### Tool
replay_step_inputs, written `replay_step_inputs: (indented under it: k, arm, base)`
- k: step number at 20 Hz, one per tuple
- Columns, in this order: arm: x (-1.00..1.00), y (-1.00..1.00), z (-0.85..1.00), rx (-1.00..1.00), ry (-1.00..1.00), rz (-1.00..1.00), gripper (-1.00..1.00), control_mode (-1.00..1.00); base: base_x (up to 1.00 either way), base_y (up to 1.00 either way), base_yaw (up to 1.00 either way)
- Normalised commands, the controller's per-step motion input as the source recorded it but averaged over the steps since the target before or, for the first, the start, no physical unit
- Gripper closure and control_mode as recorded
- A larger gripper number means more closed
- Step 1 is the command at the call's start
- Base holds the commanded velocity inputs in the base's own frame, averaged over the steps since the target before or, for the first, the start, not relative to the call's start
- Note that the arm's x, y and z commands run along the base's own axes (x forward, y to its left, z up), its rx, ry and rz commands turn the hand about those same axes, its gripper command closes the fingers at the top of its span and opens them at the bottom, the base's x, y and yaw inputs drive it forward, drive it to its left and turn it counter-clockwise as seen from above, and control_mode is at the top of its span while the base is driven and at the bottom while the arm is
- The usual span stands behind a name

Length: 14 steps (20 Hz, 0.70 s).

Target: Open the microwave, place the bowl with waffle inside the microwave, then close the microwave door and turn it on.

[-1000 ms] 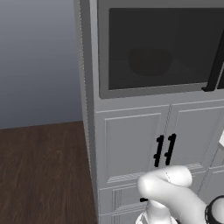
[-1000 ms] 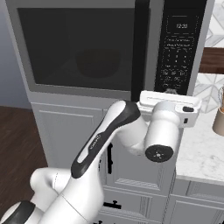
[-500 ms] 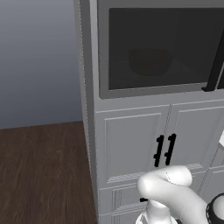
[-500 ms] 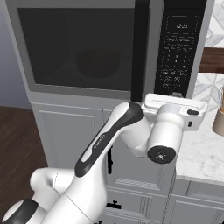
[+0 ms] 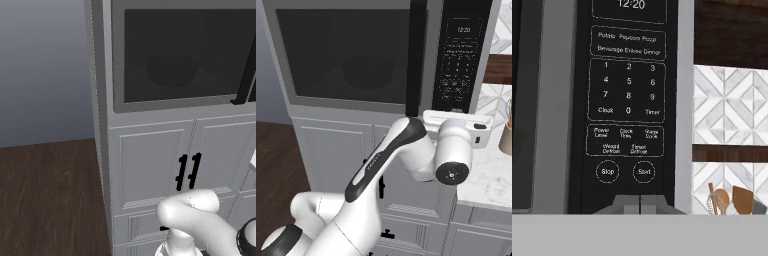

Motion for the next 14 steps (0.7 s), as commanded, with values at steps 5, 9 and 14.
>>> replay_step_inputs:
  k: [5, 9, 14]
  arm:
    - [0.14, 0.0, -0.07, 0.0, 0.06, 0.05, 1.0, -1.0]
    - [0.34, 0.0, 0.0, 0.0, 0.0, 0.0, 1.0, -1.0]
    - [0.3, 0.0, -0.02, 0.0, 0.0, 0.0, 1.0, -1.0]
  base:
    - [0.0, 0.0, 0.0]
    - [0.0, 0.0, 0.0]
    - [0.0, 0.0, 0.0]
